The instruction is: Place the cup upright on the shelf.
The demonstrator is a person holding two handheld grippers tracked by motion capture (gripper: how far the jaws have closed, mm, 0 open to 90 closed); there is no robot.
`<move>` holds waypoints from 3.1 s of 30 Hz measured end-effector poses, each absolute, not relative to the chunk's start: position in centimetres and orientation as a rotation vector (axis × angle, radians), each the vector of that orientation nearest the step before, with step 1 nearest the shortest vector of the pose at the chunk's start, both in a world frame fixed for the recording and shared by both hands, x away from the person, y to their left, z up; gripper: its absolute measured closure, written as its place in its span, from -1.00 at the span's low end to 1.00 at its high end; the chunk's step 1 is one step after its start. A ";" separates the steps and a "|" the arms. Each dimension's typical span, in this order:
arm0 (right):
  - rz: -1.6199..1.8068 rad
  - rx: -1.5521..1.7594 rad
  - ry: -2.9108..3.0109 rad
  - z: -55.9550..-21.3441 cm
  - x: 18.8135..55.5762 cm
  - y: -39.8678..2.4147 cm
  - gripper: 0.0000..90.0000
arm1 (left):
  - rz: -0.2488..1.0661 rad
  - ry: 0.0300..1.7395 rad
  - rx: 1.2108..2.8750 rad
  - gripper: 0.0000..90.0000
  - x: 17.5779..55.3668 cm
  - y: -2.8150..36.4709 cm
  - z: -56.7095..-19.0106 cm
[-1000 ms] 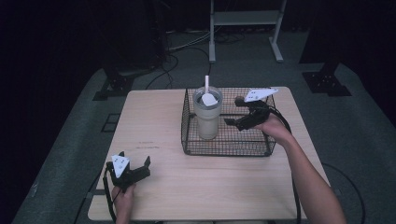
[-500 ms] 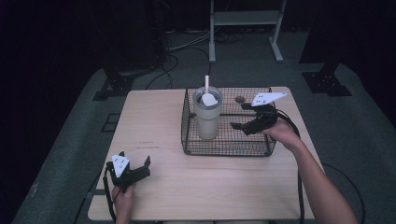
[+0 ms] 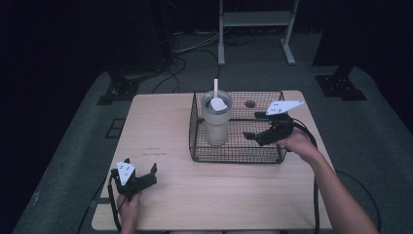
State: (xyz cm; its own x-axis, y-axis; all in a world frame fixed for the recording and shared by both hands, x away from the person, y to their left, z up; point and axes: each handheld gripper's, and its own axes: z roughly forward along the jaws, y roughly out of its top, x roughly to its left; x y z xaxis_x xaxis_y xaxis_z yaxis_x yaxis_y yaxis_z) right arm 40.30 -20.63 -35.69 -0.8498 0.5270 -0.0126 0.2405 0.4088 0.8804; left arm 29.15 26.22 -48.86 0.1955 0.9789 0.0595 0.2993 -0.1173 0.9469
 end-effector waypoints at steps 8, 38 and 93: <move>1.412 0.673 2.380 -36.2 39.3 -21.3 -0.81 | 0.965 1.248 1.582 -1.00 29.2 26.2 -48.9; 1.475 0.660 2.428 -39.3 34.8 -22.7 -0.81 | 0.968 1.252 1.591 -1.00 29.2 26.2 -48.9; 1.526 0.809 2.378 -47.3 28.4 -27.9 -0.80 | 0.970 1.253 1.595 -1.00 29.1 26.1 -48.8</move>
State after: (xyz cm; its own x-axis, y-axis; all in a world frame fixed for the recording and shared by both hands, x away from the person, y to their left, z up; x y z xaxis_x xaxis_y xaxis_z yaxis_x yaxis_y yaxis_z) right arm 28.40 -27.90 -47.28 -0.8295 0.5454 0.1203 0.3366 0.3164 0.8869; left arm 29.09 26.11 -48.85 0.1920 0.9793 0.0637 0.3067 -0.1216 0.9440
